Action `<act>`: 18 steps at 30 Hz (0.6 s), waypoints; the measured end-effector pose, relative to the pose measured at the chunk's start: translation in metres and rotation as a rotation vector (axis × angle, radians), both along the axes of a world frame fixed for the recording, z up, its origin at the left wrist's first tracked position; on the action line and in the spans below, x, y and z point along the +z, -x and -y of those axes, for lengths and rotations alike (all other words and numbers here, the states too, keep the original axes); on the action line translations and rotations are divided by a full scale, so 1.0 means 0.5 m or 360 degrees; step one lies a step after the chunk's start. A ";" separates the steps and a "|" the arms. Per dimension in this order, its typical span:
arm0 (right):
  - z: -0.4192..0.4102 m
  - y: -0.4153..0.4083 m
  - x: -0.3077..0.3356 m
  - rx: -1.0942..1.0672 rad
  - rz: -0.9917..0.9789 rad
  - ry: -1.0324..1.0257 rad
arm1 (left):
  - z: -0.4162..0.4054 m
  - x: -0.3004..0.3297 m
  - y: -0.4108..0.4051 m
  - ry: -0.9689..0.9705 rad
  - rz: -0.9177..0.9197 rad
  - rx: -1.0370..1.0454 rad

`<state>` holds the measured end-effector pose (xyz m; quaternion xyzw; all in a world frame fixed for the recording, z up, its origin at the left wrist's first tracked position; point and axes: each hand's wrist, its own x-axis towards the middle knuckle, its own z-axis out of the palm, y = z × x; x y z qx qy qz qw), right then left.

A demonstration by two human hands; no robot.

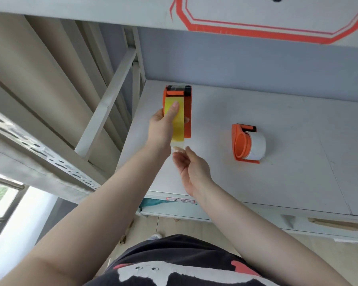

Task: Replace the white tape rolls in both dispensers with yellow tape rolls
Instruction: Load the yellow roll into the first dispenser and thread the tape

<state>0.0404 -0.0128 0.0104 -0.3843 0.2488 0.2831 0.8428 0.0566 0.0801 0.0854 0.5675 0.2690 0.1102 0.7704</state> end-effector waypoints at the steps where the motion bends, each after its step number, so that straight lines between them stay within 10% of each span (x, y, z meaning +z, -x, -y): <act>1: 0.003 0.000 -0.002 0.0088 0.0057 0.0154 | 0.002 -0.006 -0.007 0.0002 -0.0026 -0.0002; 5: 0.016 -0.012 -0.018 0.0287 0.0064 0.0760 | 0.014 -0.041 -0.026 0.0040 -0.0166 -0.0042; 18: 0.024 -0.022 -0.052 0.0355 -0.0127 0.0682 | 0.034 -0.115 -0.062 0.0030 -0.0434 -0.0193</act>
